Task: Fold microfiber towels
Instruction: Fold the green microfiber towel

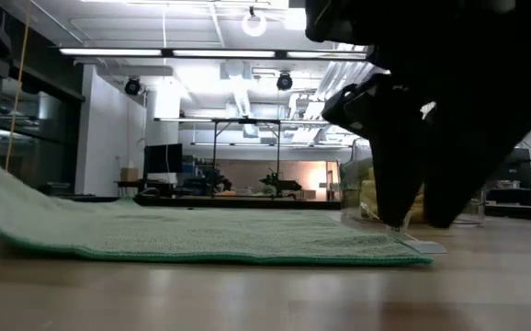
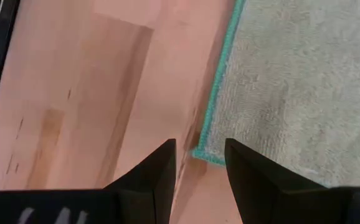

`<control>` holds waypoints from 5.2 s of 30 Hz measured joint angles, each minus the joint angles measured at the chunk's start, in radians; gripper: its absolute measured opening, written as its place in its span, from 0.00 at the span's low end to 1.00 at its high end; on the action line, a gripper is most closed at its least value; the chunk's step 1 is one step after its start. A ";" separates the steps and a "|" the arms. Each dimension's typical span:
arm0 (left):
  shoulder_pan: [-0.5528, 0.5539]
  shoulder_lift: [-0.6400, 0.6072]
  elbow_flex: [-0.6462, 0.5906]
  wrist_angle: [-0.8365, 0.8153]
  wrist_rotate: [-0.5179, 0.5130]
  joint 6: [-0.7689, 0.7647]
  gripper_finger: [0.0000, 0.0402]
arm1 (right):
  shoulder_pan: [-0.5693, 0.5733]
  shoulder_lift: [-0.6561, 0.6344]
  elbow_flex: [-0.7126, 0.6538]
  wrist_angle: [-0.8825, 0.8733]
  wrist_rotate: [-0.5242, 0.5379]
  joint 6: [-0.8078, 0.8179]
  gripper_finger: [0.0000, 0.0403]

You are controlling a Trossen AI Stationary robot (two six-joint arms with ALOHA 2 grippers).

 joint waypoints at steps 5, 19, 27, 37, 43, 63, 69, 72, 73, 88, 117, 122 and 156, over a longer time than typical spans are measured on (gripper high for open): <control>0.000 0.000 0.000 0.000 -0.003 -0.001 0.00 | 0.001 0.001 -0.031 -0.001 0.014 -0.018 0.32; 0.000 0.000 0.000 0.000 -0.018 -0.026 0.00 | 0.001 0.001 -0.060 0.040 0.018 -0.045 0.32; 0.000 0.000 0.000 -0.002 0.000 -0.052 0.00 | 0.001 -0.016 -0.053 0.048 0.026 -0.089 0.32; 0.000 0.000 0.000 -0.004 0.001 -0.068 0.00 | 0.015 0.023 -0.052 0.085 0.001 -0.127 0.32; 0.000 0.000 0.000 -0.003 0.002 -0.082 0.00 | 0.032 0.053 -0.046 0.092 0.031 -0.118 0.32; -0.081 0.144 0.001 0.091 0.025 -0.219 0.00 | 0.034 0.015 -0.056 0.081 -0.069 0.143 0.00; -0.088 0.211 0.001 0.164 0.151 -0.219 0.00 | 0.007 -0.069 -0.055 0.091 -0.213 0.149 0.00; -0.084 0.185 0.000 0.154 0.209 -0.208 0.00 | -0.015 -0.131 -0.055 0.083 -0.263 0.147 0.00; -0.079 0.165 0.000 0.141 0.216 -0.193 0.00 | -0.027 -0.154 -0.055 0.082 -0.278 0.147 0.00; 0.257 -0.258 0.000 -0.306 -0.166 -0.012 0.00 | -0.317 -0.305 -0.053 -0.104 -0.070 0.137 0.00; 0.772 -0.176 -0.124 -0.205 -0.355 0.304 0.00 | -0.514 -0.305 -0.052 -0.280 0.166 0.353 0.00; 0.835 -0.166 -0.136 -0.154 -0.362 0.343 0.00 | -0.544 -0.302 -0.052 -0.280 0.192 0.363 0.00; 1.006 -0.175 -0.094 -0.153 -0.360 0.543 0.31 | -0.610 -0.336 -0.052 -0.231 0.243 0.316 0.46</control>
